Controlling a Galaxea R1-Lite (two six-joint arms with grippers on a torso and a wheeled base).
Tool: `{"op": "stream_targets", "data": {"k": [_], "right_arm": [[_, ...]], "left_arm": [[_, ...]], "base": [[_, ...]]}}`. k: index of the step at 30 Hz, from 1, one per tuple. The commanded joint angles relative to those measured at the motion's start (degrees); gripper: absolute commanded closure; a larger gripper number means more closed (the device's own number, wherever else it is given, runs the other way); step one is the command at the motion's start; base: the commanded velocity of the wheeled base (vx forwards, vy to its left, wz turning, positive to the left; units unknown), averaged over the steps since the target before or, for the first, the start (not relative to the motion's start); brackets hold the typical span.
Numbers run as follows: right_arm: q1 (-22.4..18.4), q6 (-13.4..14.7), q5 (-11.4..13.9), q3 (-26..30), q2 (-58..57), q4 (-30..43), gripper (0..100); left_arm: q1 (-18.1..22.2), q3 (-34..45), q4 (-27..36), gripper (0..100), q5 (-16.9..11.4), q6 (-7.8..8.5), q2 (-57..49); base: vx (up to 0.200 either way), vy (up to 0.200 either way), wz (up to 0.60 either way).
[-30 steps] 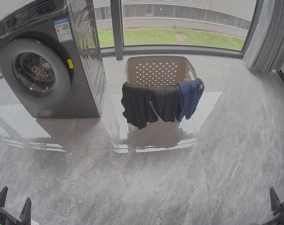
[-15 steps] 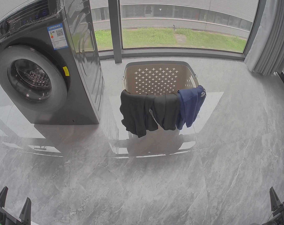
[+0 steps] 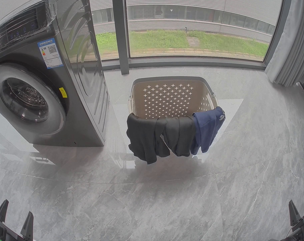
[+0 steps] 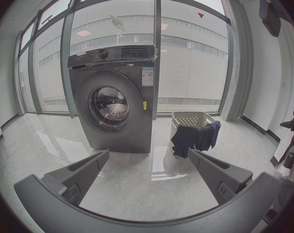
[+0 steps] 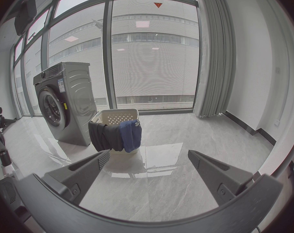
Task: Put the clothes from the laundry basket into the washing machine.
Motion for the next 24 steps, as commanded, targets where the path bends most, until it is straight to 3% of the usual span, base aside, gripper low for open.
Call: {"op": "stream_targets", "data": {"k": [1,5,18,24], "right_arm": [[0.02,-0.03,0.00,1.01,-0.79,0.00,0],[0.02,-0.03,0.00,1.01,-0.79,0.00,0],[0.02,0.06,0.00,0.92,-0.79,0.00,0],[0.02,0.06,0.00,1.01,-0.79,0.00,0]], "left_arm": [[0.02,1.01,-0.04,0,0.02,-0.08,-0.94],[0.02,1.01,-0.04,0,0.02,-0.08,-0.94],[0.02,1.01,-0.04,0,0.02,-0.08,-0.94],[0.02,1.01,-0.04,0,0.02,0.09,-0.94]], "base": [[0.000,0.000,0.00],[0.000,0.000,0.00],[0.000,-0.200,0.00],[0.000,0.000,0.00]]}}
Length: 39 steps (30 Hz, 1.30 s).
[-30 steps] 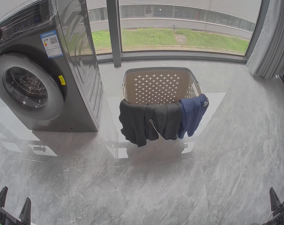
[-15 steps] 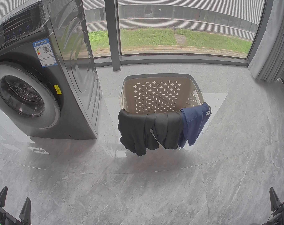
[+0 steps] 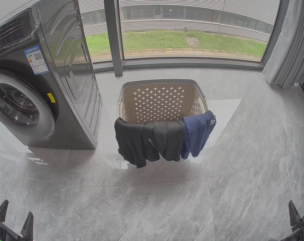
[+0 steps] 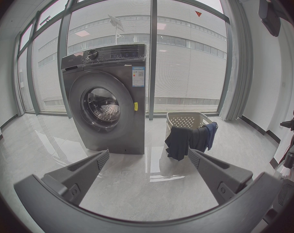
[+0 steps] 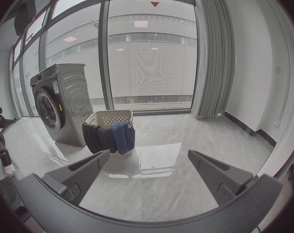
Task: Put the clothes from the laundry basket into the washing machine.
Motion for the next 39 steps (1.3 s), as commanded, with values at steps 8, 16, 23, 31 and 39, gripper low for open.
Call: {"op": "stream_targets", "data": {"k": [8,16,23,31,39], "right_arm": [[-0.01,0.02,-0.02,1.01,-0.79,-0.09,0],[-0.01,0.02,-0.02,0.92,-0.79,0.00,0],[-0.01,0.02,-0.02,1.01,-0.79,0.00,0],[-0.01,0.02,-0.02,0.92,-0.79,0.00,0],[-0.01,0.02,-0.02,1.01,-0.79,0.00,0]], "left_arm": [[0.00,1.01,-0.01,0,0.06,-0.11,-0.96],[0.00,1.01,-0.01,0,0.06,-0.28,-0.96],[0.00,1.01,0.07,0,0.06,-0.28,-0.96],[0.00,1.01,-0.01,0,0.06,-0.28,-0.96],[0.00,1.01,-0.01,0,0.06,-0.19,-0.96]], "base": [[0.050,0.000,0.00],[0.200,0.000,0.00],[0.200,0.000,0.00],[0.200,0.000,0.00],[0.125,0.000,0.00]]}}
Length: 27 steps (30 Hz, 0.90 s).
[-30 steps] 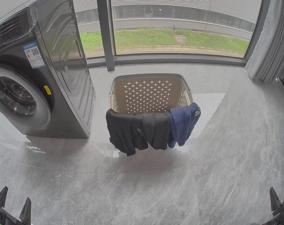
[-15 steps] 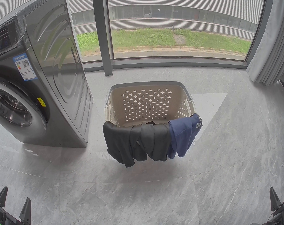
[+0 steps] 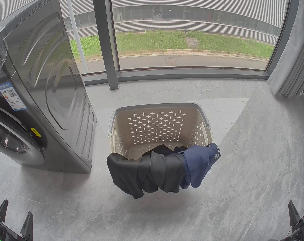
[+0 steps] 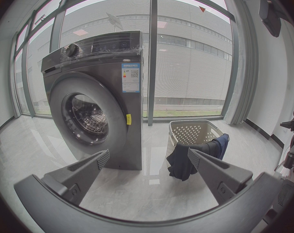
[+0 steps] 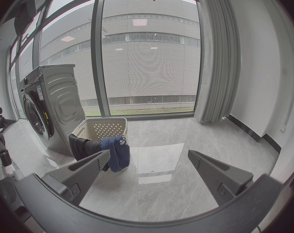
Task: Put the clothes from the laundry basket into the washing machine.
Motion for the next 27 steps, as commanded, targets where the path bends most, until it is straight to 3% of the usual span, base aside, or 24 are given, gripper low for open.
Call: {"op": "stream_targets", "data": {"k": [1,6,15,27], "right_arm": [[-0.01,0.00,-0.02,0.92,-0.79,0.00,0],[-0.01,0.00,-0.02,1.01,-0.79,0.00,0],[-0.01,0.00,-0.02,1.01,-0.79,0.00,0],[-0.01,0.00,-0.02,1.01,-0.79,-0.09,0]], "left_arm": [[0.00,1.01,-0.01,0,0.02,-0.02,-0.96],[0.00,1.01,-0.01,0,0.02,-0.02,-0.96],[0.00,1.01,-0.01,0,0.02,-0.02,-0.96],[0.00,1.01,-0.01,0,0.02,0.15,-0.96]], "base": [[0.000,0.000,0.00],[0.000,0.000,0.00],[0.000,-0.200,0.00],[0.000,0.000,0.00]]}}
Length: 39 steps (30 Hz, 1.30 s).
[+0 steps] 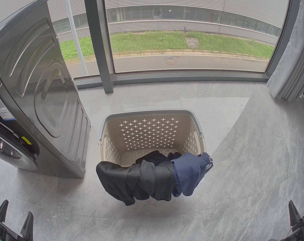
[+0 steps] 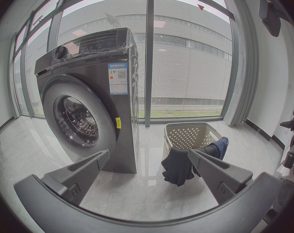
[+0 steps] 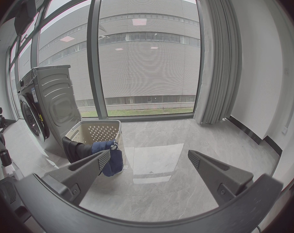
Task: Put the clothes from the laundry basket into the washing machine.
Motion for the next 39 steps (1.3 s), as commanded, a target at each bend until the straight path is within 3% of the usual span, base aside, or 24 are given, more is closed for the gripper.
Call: {"op": "stream_targets", "data": {"k": [1,9,21,33,39], "right_arm": [[0.02,0.02,-0.02,1.01,-0.79,0.00,0],[0.02,0.02,-0.02,1.01,-0.79,0.00,0],[0.02,0.02,-0.02,1.01,-0.79,0.00,0],[0.02,0.02,-0.02,0.92,-0.79,0.00,0],[0.02,0.02,-0.02,1.01,-0.79,0.00,0]], "left_arm": [[0.00,1.01,-0.01,0,0.02,-0.04,-0.99],[0.00,1.01,-0.01,0,0.02,0.04,-0.99],[0.00,1.01,-0.01,0,0.02,-0.04,-0.99],[0.00,1.01,-0.01,0,0.02,-0.04,-0.99],[0.00,1.01,-0.01,0,0.02,0.04,-0.99]], "base": [[0.200,0.200,0.00],[0.200,0.200,0.00],[0.000,0.000,0.00],[0.000,-0.200,0.00],[0.000,0.000,0.00]]}}
